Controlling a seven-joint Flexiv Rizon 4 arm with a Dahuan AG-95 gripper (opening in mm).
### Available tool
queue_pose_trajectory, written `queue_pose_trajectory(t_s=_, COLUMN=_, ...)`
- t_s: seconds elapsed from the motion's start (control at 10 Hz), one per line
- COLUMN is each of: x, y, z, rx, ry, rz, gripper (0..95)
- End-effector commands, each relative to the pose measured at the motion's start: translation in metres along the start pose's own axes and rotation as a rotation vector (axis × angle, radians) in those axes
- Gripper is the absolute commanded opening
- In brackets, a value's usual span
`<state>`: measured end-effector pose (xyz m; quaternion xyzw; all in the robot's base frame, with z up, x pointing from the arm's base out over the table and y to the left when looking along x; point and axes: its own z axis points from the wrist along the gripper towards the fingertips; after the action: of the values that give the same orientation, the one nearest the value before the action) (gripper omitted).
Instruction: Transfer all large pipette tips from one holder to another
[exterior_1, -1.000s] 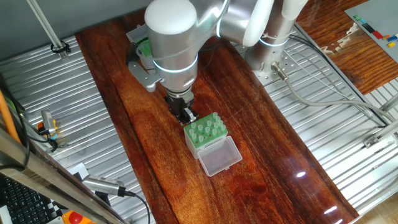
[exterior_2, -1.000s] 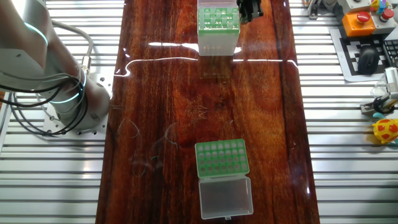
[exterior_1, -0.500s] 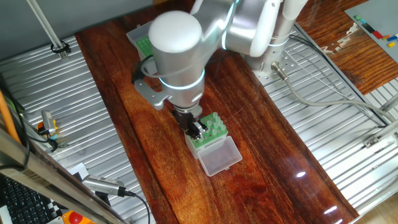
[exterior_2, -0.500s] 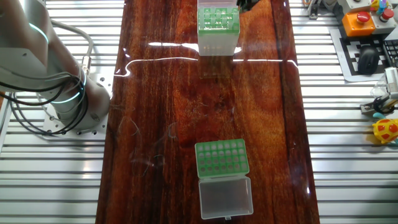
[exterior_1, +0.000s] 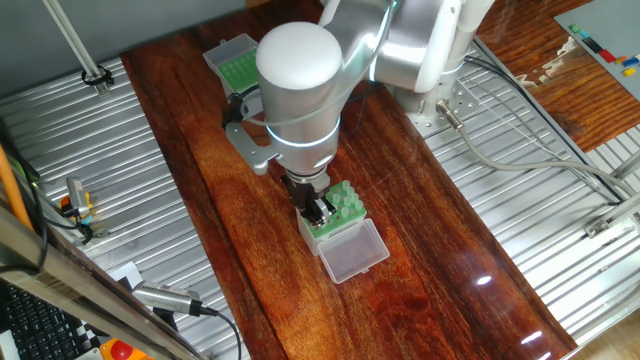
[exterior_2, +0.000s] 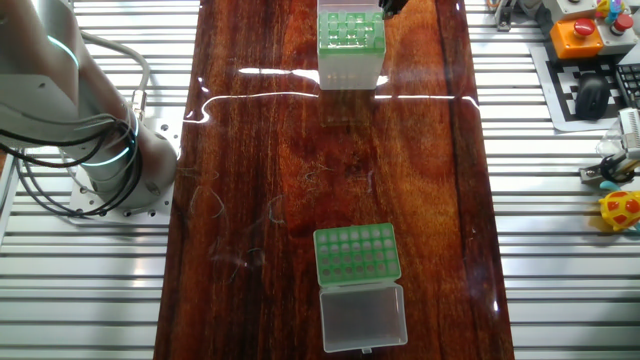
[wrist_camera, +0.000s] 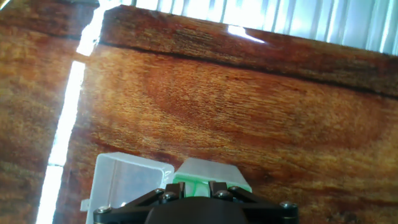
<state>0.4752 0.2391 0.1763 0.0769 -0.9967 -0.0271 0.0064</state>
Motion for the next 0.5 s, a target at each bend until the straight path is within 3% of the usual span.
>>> queue_pose_trajectory(t_s=0.1, x=-0.0005, y=0.0002, z=0.0001, rx=-0.004, ry=0.006, rz=0.015, gripper=19.0)
queue_pose_trajectory(t_s=0.5, x=-0.0005, y=0.0002, z=0.0001, rx=-0.013, ry=-0.002, rz=0.057, gripper=19.0)
